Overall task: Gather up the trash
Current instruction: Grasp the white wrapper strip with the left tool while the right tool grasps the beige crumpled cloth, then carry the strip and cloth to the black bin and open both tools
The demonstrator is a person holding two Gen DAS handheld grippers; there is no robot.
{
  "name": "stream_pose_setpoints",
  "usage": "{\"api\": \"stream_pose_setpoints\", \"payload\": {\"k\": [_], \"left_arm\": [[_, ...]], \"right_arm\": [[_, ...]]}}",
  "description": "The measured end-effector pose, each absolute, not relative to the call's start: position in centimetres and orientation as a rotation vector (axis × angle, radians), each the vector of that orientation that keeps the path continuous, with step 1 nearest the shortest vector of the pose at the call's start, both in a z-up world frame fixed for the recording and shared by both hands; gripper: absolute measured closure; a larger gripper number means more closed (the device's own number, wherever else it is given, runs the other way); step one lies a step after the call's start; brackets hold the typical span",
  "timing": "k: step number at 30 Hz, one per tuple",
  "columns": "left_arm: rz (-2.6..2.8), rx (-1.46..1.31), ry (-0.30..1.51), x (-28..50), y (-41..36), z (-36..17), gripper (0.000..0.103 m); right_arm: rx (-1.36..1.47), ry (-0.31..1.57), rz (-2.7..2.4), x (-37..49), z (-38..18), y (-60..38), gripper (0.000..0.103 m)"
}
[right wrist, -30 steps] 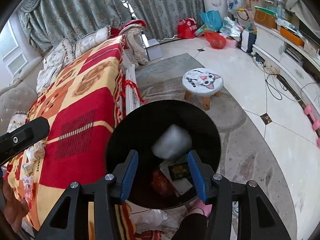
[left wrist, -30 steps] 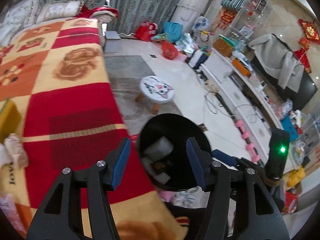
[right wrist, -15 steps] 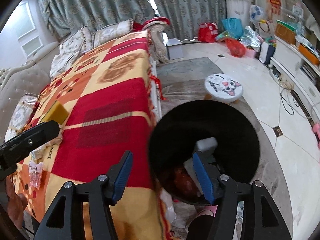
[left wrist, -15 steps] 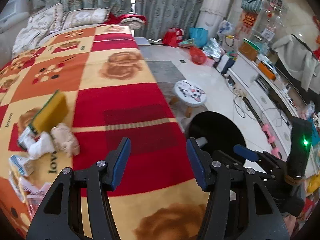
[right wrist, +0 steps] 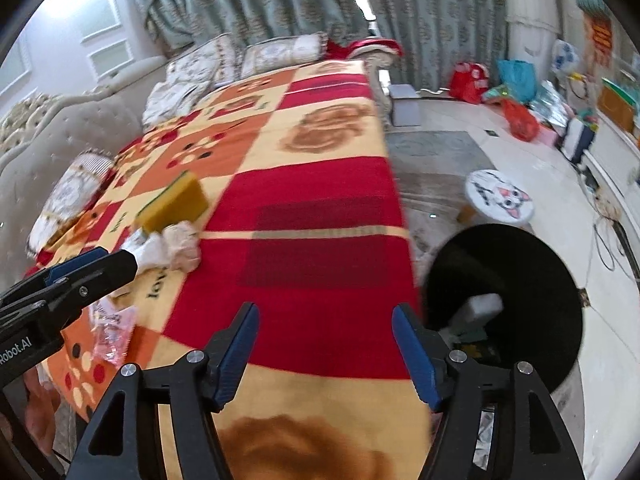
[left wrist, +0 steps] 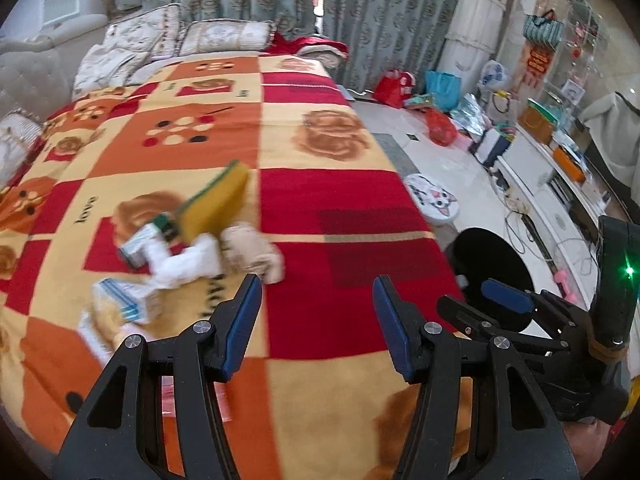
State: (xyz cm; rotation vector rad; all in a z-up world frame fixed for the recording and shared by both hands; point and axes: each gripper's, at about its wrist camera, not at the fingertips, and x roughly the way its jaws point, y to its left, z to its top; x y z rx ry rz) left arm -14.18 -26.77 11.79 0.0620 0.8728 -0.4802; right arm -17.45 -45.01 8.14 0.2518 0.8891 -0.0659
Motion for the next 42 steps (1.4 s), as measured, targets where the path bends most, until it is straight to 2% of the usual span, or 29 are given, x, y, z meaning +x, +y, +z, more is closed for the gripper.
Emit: {"api": "stream_pose_setpoints", "payload": {"k": [10, 19, 24, 32, 33, 34, 35, 36, 38, 42], "left_arm": [[-0.296, 0.041, 0.897, -12.8, -15.9, 10.6, 0.046], [-0.135, -0.064, 0.975, -12.0, -7.5, 7.0, 0.047], [-0.123, -0.172, 1.020, -11.3, -5.5, 5.0, 0.047], [-0.162, -0.237, 1.066, -9.1, -6.9, 2.8, 0.047], [-0.168, -0.237, 1.068, -8.8, -7.0, 2.5, 0.047], [-0.166, -0.234, 1.071, -8.6, -7.1, 2.3, 0.052], [-0.166, -0.235, 1.077, -8.4, -7.2, 1.9, 0.062], [-0.171, -0.234, 1.083, -8.2, -7.3, 1.8, 0.073], [-0.186, -0.227, 1.074, -8.1, -7.3, 1.9, 0.079], [-0.191, -0.223, 1.069, -8.1, -6.9, 2.6, 0.087]], "right_arm": [[0.190, 0.934, 0.081, -14.7, 7.4, -37.9, 0.036], [0.135, 0.954, 0.126, -10.7, 6.5, -34.4, 0.035], [0.116, 0.961, 0.139, -7.7, 5.8, -33.4, 0.035], [0.106, 0.967, 0.152, -3.4, 4.1, -33.1, 0.035], [0.105, 0.965, 0.155, -3.2, 3.9, -33.0, 0.035], [0.100, 0.959, 0.158, -2.9, 3.5, -32.9, 0.036], [0.096, 0.960, 0.158, -2.7, 3.3, -32.7, 0.046], [0.095, 0.969, 0.161, -2.4, 3.0, -32.6, 0.062], [0.118, 0.987, 0.177, -2.2, 2.4, -32.7, 0.073], [0.128, 0.943, 0.183, -3.4, 3.3, -33.3, 0.078]]}}
